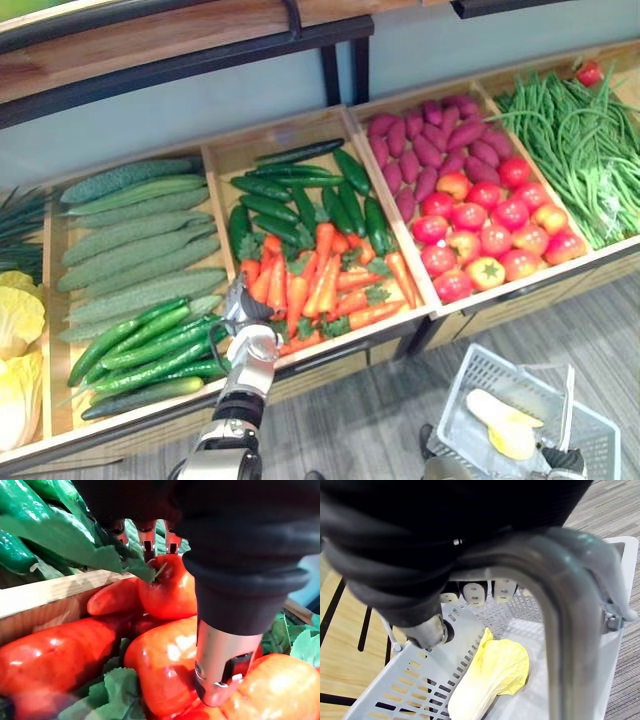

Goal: Pick vegetable in the basket

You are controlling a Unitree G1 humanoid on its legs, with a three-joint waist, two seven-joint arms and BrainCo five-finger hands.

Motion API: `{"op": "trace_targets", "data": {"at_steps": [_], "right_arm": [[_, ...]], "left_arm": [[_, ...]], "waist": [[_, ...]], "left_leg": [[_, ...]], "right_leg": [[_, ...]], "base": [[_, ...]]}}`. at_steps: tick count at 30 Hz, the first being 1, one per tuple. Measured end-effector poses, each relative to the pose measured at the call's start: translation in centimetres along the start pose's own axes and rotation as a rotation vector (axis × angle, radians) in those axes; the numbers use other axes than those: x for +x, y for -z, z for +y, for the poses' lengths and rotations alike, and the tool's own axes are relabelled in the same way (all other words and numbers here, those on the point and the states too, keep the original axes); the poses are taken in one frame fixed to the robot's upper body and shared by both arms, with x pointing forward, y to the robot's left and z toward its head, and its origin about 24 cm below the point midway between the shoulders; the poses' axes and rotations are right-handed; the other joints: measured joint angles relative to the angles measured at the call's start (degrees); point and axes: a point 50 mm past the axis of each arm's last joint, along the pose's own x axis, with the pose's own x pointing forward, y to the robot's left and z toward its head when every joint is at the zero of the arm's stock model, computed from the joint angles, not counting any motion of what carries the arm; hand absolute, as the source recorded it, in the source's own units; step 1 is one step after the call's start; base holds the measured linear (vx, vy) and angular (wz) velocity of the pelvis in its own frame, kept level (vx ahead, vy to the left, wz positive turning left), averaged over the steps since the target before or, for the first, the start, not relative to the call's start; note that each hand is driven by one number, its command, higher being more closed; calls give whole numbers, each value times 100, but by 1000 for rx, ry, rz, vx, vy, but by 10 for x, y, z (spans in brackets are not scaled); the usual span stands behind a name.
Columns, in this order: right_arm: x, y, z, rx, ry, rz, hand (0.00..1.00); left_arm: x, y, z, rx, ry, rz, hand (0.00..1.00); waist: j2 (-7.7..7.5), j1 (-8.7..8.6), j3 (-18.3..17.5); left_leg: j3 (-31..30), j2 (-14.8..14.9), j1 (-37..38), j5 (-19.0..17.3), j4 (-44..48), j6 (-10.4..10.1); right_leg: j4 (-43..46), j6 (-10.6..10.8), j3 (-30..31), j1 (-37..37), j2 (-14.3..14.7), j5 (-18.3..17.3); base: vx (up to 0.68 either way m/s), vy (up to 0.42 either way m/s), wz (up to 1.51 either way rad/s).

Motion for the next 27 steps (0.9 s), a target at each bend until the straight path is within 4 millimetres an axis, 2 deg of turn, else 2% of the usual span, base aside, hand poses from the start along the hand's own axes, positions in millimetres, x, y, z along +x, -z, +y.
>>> {"op": "trace_targets", "data": {"at_steps": [5, 6, 10, 18, 22, 24, 27], "right_arm": [[1, -3, 1, 4, -1, -6, 100], [1, -4, 1, 5, -2, -8, 100], [1, -4, 1, 6, -1, -9, 100], [1, -6, 2, 8, -2, -13, 100], [2, -6, 3, 7, -6, -8, 100], [2, -6, 4, 7, -10, -7, 100], [2, -6, 4, 6, -11, -6, 100]], "left_arm": [[4, 1, 2, 20, 1, 4, 0], [4, 1, 2, 20, 2, 5, 100], [7, 1, 4, 28, -6, 9, 100], [25, 1, 26, 69, -55, 12, 100], [24, 0, 22, 63, -34, 9, 100], [21, -1, 14, 51, 3, 9, 100], [19, -1, 10, 50, 29, 9, 100]], "waist": [[-10, 0, 7], [-11, -1, 10], [-20, 0, 35], [-10, -14, 46], [-17, -51, 51], [-33, -145, 62], [-77, -150, 93]], "left_leg": [[22, -9, -1, 0, 0, 0], [27, -10, -1, 0, 0, 0], [33, -10, -1, 0, 0, 0], [101, -21, 2, -11, 0, -16], [52, -26, 14, -13, 0, -18], [-23, -20, 41, -13, 0, -18], [-25, -17, 67, -13, 0, -18]], "right_leg": [[-4, 4, 40, -27, 0, 23], [-9, 8, 45, -31, -1, 30], [-13, 10, 48, -50, -1, 33], [-39, 22, 93, -50, -3, 43], [-49, 22, 58, -5, -15, 43], [-68, 22, -6, 69, -22, 43], [-69, 22, -9, 95, -21, 43]], "base": [[-23, -25, -3], [-32, -31, -3], [-9, -8, -1], [2, -5, -3], [3, -11, 5], [-17, -21, 11], [-47, -38, 2]]}}
